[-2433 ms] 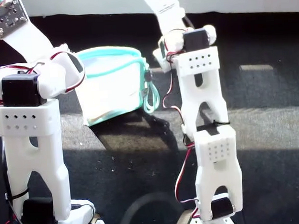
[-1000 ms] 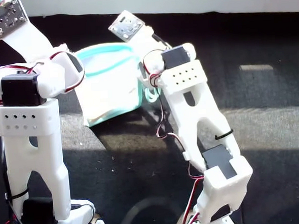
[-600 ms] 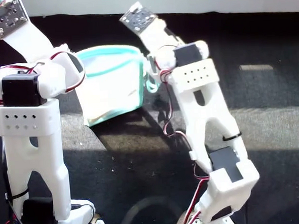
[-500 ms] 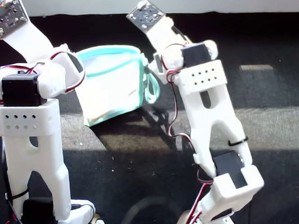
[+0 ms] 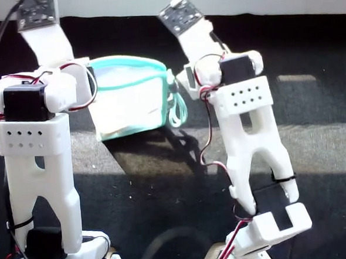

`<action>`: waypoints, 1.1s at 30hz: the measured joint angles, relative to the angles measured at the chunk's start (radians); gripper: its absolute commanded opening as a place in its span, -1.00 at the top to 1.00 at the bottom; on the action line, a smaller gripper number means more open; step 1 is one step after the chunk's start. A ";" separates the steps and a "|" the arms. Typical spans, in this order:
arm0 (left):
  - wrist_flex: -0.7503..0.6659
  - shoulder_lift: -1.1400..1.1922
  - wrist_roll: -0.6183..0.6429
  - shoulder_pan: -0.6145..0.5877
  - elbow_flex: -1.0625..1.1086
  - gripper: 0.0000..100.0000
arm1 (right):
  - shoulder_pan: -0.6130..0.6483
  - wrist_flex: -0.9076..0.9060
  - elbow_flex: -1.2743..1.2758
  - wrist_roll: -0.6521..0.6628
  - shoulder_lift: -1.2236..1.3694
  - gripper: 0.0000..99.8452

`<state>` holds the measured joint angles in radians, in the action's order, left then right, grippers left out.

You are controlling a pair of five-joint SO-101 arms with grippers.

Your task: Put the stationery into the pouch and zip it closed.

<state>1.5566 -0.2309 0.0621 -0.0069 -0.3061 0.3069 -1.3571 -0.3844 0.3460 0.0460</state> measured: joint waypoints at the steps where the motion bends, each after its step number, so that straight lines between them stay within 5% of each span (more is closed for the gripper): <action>1: -0.018 0.002 -0.061 0.000 0.000 0.98 | -0.015 0.021 0.000 -0.032 0.014 0.67; 11: -0.061 0.008 -0.321 0.006 -0.061 0.98 | -0.025 -0.020 0.012 0.063 0.052 0.67; 20: -0.190 -0.008 -0.333 -0.041 0.114 0.98 | 0.074 -0.227 0.012 0.117 0.052 0.66; 33: -0.213 0.000 -0.331 -0.097 0.133 0.98 | 0.198 -0.184 0.012 0.117 0.052 0.66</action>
<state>1.3433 -0.2309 -0.2693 -0.1036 -0.1726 0.5048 -1.5413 -0.3721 0.4626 0.0982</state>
